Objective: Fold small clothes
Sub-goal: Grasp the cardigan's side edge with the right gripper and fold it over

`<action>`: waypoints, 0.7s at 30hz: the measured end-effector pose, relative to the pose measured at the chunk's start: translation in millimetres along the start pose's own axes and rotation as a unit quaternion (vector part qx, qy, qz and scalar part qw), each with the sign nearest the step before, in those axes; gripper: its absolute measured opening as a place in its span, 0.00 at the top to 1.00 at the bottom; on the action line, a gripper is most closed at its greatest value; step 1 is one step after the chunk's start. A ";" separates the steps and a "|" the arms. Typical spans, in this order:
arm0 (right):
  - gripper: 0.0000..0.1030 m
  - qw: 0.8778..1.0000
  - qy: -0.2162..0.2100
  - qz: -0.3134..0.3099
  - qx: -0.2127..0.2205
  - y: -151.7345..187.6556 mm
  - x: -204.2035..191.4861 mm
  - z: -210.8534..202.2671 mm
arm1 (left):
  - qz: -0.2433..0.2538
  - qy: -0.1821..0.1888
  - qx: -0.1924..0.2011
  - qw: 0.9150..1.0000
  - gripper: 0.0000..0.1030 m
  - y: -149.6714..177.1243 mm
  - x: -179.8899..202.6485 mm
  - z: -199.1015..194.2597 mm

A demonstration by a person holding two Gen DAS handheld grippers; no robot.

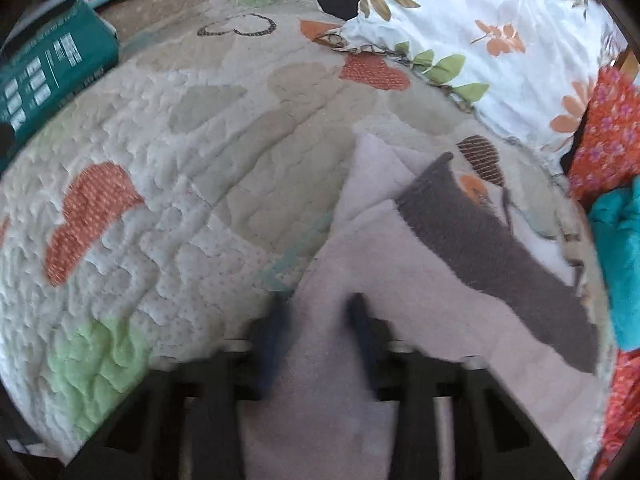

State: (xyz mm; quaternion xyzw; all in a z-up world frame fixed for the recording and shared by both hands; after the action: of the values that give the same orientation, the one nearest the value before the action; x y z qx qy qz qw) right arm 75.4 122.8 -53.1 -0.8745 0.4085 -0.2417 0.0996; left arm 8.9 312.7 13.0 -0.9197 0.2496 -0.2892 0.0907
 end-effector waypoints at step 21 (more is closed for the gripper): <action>0.91 0.962 0.006 0.267 0.050 218.3 308.2 -84.8 | 0.222 0.049 -0.081 0.970 0.40 170.2 134.1 16.5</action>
State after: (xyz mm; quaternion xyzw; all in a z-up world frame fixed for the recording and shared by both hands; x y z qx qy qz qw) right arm 56.5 -251.4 44.2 -0.7260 0.6153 -0.2316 0.2019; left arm 44.2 98.2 11.9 -0.8304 0.4742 -0.2852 0.0657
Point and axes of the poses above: each gripper's, at about its wrist camera, not at the fingertips, and z roughly the way its jaws point, x to its right, y to its underside, the point moved 6 cm from there along z, roughly the way its jaws point, and after that the axes turned 12 degrees about -z, right-handed, at the moved point
